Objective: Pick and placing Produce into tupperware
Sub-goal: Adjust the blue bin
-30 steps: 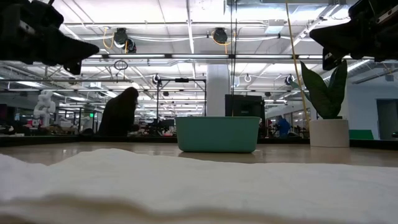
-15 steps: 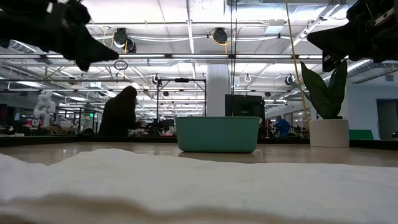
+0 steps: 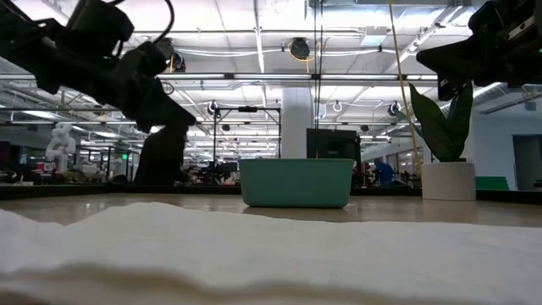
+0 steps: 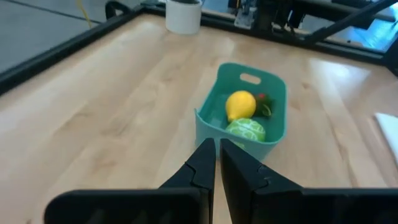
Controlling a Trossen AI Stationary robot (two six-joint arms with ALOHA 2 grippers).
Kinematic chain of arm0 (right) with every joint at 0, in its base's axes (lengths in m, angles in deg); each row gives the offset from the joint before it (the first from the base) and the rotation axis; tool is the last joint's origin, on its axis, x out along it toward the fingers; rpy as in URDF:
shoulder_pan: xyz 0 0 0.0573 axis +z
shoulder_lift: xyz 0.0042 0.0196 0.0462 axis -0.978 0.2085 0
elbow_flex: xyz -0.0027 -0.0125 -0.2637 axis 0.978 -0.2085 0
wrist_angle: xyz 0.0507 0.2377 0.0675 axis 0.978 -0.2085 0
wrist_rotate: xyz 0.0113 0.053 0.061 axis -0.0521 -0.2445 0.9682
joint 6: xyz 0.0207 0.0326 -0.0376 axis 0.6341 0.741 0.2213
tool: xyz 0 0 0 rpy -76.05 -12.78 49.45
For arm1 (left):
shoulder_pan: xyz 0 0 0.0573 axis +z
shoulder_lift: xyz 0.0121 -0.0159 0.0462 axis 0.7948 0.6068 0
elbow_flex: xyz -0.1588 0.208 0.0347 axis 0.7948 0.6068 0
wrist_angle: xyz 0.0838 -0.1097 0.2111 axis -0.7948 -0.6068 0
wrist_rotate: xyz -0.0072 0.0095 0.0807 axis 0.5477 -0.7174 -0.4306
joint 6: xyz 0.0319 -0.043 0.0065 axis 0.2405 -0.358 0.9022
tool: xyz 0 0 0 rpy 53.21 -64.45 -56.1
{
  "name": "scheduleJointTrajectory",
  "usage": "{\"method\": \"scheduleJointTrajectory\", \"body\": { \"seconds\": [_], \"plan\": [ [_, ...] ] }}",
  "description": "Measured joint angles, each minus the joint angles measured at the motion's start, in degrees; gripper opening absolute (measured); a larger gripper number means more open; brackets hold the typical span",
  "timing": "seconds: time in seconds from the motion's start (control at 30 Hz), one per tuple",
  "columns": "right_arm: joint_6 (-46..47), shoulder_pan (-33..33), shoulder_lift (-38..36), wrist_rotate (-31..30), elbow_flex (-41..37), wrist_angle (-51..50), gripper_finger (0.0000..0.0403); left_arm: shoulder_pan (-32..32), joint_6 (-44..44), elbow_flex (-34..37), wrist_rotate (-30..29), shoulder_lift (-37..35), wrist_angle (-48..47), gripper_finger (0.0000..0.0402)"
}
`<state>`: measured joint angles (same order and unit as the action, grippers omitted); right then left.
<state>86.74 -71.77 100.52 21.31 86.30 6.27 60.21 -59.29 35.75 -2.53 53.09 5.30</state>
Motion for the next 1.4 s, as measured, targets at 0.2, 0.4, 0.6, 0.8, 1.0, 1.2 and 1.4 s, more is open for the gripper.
{"method": "scheduleJointTrajectory", "body": {
  "seconds": [0.2, 0.4, 0.6, 0.8, 1.0, 1.2, 1.4],
  "plan": [
    [-0.02, 0.0, 0.15, 0.0, 0.0, 0.01, 0.0, 0.29, -0.11, 0.0, 2.8, 8.85, 8.39, 0.0026],
    [-0.02, 0.0, 0.15, -0.57, 0.0, -0.01, 0.0, 0.2, 0.0, 0.0, 4.48, 16.19, 15.15, 0.0026],
    [-0.02, -0.26, 0.72, -2.91, 0.0, 0.01, 0.0, 0.13, 0.04, 0.02, 5.14, 23.5, 23.05, 0.0026],
    [0.2, -0.24, 2.45, -5.07, 0.08, 4.07, 0.0, 0.13, -0.6, -0.21, 6.62, 27.88, 28.04, 0.0026],
    [-0.11, -0.24, 6.24, -5.75, 3.39, 2.93, 0.0, 0.11, -0.6, -1.87, 6.65, 30.23, 27.98, 0.0026],
    [1.84, -0.32, 13.89, -8.91, 6.88, 2.7, 0.0, 0.11, -0.2, -3.52, 7.54, 32.05, 27.39, 0.0026],
    [4.21, -1.7, 22.78, -11.75, 11.77, 1.21, 0.0, 0.2, 0.2, -3.56, 7.54, 32.01, 26.99, 0.0026]
  ]
}}
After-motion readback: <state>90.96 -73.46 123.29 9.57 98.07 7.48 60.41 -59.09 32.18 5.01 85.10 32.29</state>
